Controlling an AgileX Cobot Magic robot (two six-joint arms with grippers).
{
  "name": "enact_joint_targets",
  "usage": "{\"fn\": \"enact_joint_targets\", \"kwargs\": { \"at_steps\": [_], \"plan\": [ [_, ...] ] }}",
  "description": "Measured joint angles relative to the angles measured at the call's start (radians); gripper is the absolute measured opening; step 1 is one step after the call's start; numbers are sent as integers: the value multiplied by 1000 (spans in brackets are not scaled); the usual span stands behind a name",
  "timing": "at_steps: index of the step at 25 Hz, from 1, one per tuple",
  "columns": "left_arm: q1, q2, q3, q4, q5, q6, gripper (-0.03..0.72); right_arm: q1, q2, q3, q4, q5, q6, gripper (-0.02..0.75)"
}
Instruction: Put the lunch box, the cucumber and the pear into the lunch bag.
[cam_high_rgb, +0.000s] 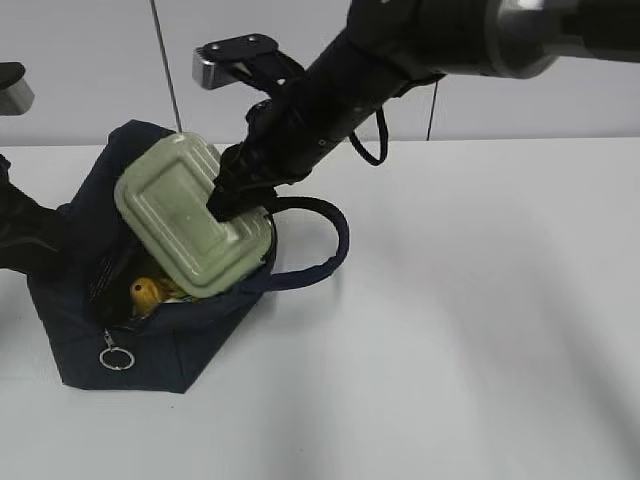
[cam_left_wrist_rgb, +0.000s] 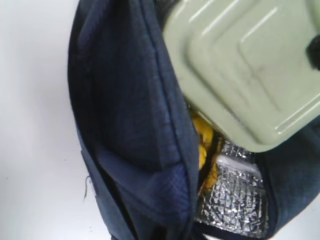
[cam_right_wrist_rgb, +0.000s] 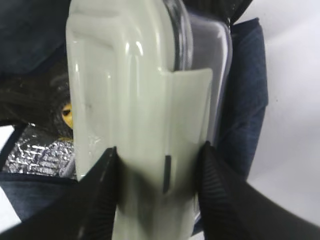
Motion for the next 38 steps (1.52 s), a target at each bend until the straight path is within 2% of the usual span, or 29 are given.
{"fn": "enact_joint_targets", "kwargs": {
  "at_steps": [4,10,14,16,21,25,28,38],
  "plan": [
    [0,0,0,-4,0,0,-15,44,0,-33,-215,31,166,335],
    [0,0,0,-8,-1,0,-15,57,7,-81,-259,68,233,333],
    [0,0,0,-11,-2,0,-15,95,43,-144,-395,135,340,333],
    [0,0,0,-15,0,0,-15,102,57,-159,-425,151,383,333],
    [0,0,0,-19,0,0,-15,104,66,-181,-382,146,404,333],
    [0,0,0,-19,0,0,-15,104,71,-227,-229,97,359,333],
    [0,0,0,-19,2,0,-15,105,72,-253,-165,65,337,333],
    [0,0,0,-22,6,0,-15,144,132,-265,-117,64,337,333]
  ]
}}
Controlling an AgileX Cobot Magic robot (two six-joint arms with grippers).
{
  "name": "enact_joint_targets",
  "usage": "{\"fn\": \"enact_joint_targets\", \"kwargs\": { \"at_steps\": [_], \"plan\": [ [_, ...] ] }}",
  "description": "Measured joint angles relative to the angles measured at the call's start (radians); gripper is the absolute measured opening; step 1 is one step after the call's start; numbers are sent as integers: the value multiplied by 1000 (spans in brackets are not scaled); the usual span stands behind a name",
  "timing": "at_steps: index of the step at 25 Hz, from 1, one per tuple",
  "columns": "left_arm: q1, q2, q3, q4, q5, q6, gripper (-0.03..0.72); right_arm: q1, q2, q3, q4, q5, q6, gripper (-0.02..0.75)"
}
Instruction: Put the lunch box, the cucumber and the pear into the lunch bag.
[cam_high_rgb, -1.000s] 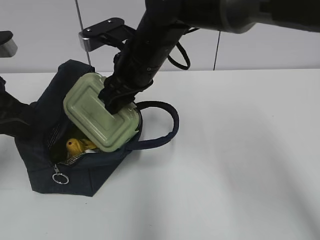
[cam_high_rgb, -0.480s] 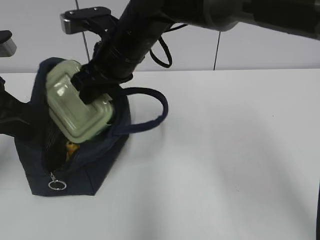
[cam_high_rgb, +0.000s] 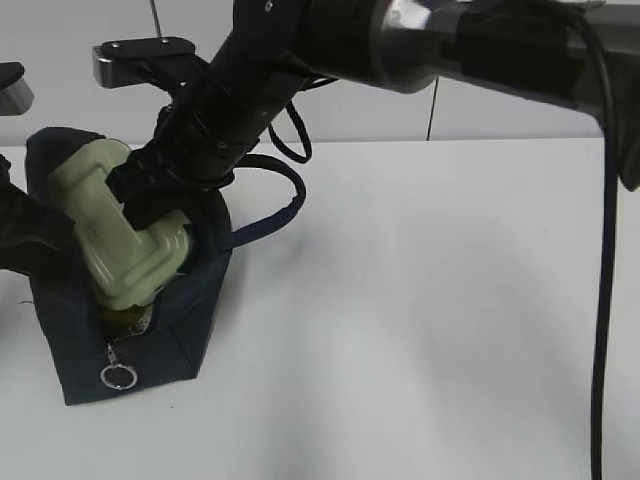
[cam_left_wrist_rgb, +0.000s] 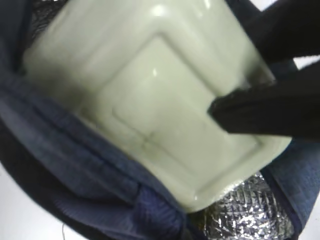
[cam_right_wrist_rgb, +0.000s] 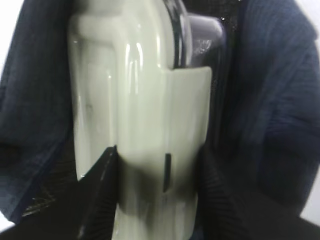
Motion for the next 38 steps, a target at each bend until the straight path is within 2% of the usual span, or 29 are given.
{"fn": "enact_joint_targets", "kwargs": {
  "at_steps": [5,7,11,14,17,21,27,31,33,34,35,36,37,38],
  "plan": [
    [0,0,0,0,3,0,-15,35,6,-1,-4,-4,11,344],
    [0,0,0,1,8,0,-15,44,6,-4,-6,-8,11,389],
    [0,0,0,-10,8,0,-15,50,6,-22,-8,10,9,546],
    [0,0,0,-10,5,0,-15,52,6,-84,-56,50,9,594],
    [0,0,0,-10,5,0,-15,52,6,-171,-122,80,62,594],
    [0,0,0,-8,5,0,-15,48,6,-238,-286,89,227,553],
    [0,0,0,-8,5,0,-15,22,60,-242,-309,137,295,522],
    [0,0,0,-8,5,0,-15,22,116,-242,-282,146,297,513],
    [0,0,0,-8,5,0,-15,22,130,-242,-277,146,297,457],
    [0,0,0,-8,5,0,-15,22,134,-242,-277,146,297,393],
    [0,0,0,-8,5,0,-15,22,136,-242,-284,146,297,297],
    [0,0,0,-7,5,0,-15,22,136,-242,-293,146,297,169],
    [0,0,0,-7,5,0,-15,20,136,-242,-301,146,297,90],
    [0,0,0,-6,5,0,-15,18,134,-242,-309,150,303,49]
  ]
}}
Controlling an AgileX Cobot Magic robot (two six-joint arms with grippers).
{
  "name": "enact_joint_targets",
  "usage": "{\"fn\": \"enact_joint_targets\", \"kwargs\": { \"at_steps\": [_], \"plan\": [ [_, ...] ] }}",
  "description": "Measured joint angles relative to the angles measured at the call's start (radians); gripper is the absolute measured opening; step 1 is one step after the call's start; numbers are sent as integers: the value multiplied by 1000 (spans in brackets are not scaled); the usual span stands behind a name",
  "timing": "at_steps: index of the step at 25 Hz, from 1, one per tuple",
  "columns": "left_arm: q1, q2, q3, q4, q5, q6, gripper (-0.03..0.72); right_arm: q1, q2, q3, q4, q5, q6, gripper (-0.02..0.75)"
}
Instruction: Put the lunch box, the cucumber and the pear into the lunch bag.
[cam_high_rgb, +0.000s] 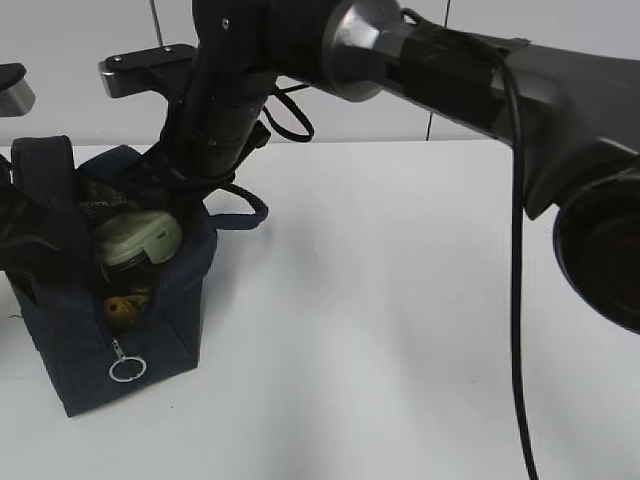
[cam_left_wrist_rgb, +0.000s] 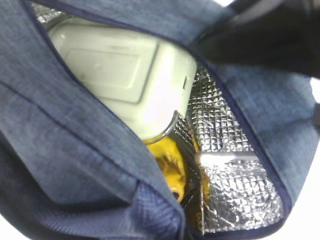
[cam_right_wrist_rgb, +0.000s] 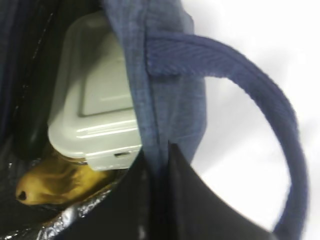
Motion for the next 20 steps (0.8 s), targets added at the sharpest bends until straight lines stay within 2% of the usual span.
{"fn": "enact_joint_targets", "kwargs": {
  "at_steps": [2,11,16,20],
  "plan": [
    [0,0,-1,2,0,0,-15,-5,-12,0,-15,20,19,12],
    [-14,87,-156,4,54,0,-16,-46,-118,51,-55,148,46,7],
    [-76,190,-255,2,58,0,-16,-100,-259,259,-57,78,58,6],
    [-125,260,-335,-6,66,0,-16,-133,-418,552,-47,-83,64,6]
  ]
}}
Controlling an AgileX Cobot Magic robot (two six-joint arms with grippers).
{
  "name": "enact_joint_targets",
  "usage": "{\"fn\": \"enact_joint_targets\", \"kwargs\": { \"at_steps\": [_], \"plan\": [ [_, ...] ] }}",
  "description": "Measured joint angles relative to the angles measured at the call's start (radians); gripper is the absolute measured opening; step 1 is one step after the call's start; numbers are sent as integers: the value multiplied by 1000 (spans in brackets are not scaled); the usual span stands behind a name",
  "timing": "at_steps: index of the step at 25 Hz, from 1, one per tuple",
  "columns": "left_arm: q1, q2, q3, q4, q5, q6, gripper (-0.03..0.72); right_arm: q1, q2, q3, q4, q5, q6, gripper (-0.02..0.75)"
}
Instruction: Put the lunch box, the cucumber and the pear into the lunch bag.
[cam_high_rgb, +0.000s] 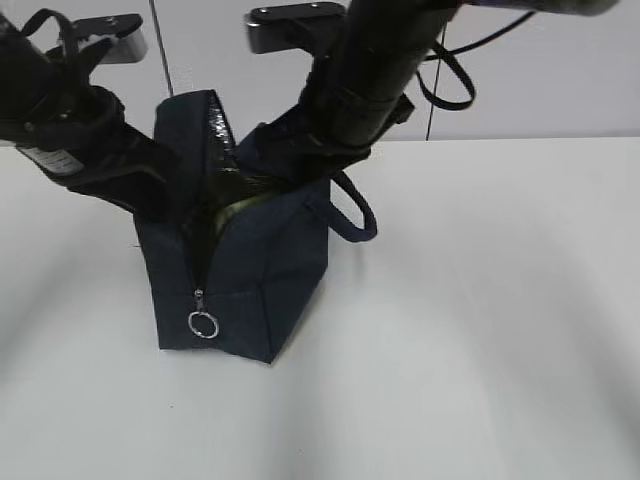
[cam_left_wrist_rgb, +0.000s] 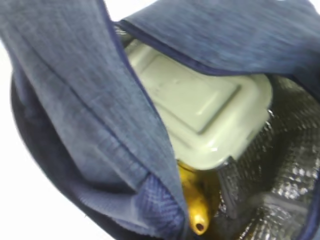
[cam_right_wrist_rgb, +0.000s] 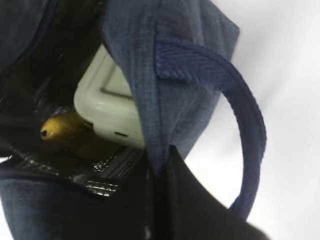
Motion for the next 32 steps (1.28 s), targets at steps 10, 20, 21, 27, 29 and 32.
{"fn": "enact_joint_targets", "kwargs": {
  "at_steps": [10,20,21,27,29,32],
  "plan": [
    [-58,101,-117,-22,40,0,-1,-8,-164,321,30,-253,3,38],
    [-58,18,-69,-103,-26,98,337,-27,-235,302,-23,-323,-26,557],
    [-58,-14,-45,-123,-59,116,342,-27,-249,302,-24,-328,-26,557],
    [-58,-259,234,-253,-293,302,351,33,-377,452,-22,-454,-30,532],
    [-58,-343,341,-316,-371,381,351,106,-437,572,-19,-559,-33,528],
    [-58,-447,486,-422,-475,504,351,212,-514,744,-14,-791,-35,524]
  ]
}}
